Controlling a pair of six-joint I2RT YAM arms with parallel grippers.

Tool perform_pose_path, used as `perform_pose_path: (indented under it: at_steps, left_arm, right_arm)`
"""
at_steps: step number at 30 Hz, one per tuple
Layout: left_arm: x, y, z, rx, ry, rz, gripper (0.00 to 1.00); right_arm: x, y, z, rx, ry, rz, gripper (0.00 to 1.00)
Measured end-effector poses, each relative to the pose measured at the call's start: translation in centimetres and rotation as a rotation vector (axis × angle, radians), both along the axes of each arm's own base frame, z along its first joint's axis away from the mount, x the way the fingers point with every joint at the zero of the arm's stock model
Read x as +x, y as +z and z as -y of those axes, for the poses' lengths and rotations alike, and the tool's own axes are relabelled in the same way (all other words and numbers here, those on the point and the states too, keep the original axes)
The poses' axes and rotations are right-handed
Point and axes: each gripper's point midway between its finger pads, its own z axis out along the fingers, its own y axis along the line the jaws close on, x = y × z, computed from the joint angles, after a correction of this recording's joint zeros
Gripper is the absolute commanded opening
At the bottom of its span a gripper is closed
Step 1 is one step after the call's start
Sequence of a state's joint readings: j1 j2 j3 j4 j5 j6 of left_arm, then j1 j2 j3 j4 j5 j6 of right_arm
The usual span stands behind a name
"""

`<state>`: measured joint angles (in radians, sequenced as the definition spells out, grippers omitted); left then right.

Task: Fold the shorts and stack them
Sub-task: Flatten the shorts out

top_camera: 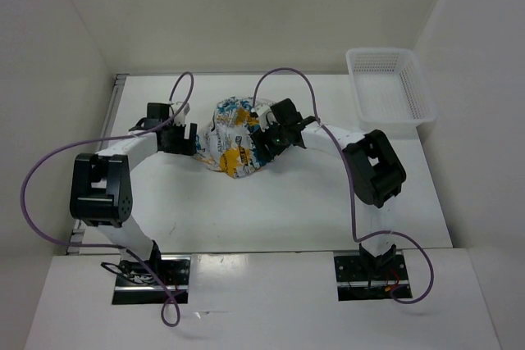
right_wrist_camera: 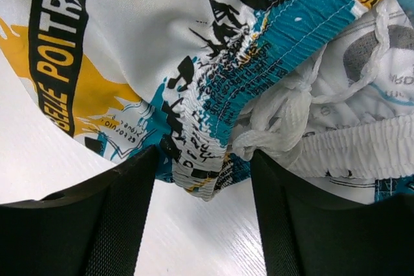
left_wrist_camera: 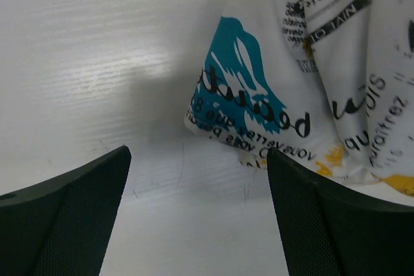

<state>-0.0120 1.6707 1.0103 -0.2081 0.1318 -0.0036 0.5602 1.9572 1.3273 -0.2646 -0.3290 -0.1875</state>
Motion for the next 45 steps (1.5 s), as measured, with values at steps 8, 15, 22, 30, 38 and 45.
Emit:
perform_pose_path:
  at_steps: [8,15,22,30,38,45]
  left_arm:
    - [2.3,-2.7,1.7,0.024,-0.033,-0.022,0.65]
    - [1.9,-2.8,5.2,-0.059,-0.139,-0.042,0.04]
    - [2.6,-0.5,4.1,-0.045,-0.107,-0.035,0.0]
    - [7.0,17.7,-5.1,0.064,0.139,0.36,0.0]
    - [2.0,27.8,-4.8,0.098,0.172,0.57,0.0]
    - [-0.9,26.0,-5.2,0.115,0.187,0.475,0.0]
  right_arm:
    - [-0.4,-0.6,0.3,-0.016,0.011,-0.003,0.42]
    - [-0.4,-0.6,0.3,-0.019,0.036,0.005,0.0]
    - [2.7,4.2,-0.3,0.059,0.033,0.059,0.0]
    - [12.1,16.3,12.1,0.167,-0.236,0.297,0.0]
    - [9.0,25.9,16.8,0.202,-0.277,0.491,0.0]
    - [5.8,29.0,15.9,0.249,-0.213,0.536,0.0]
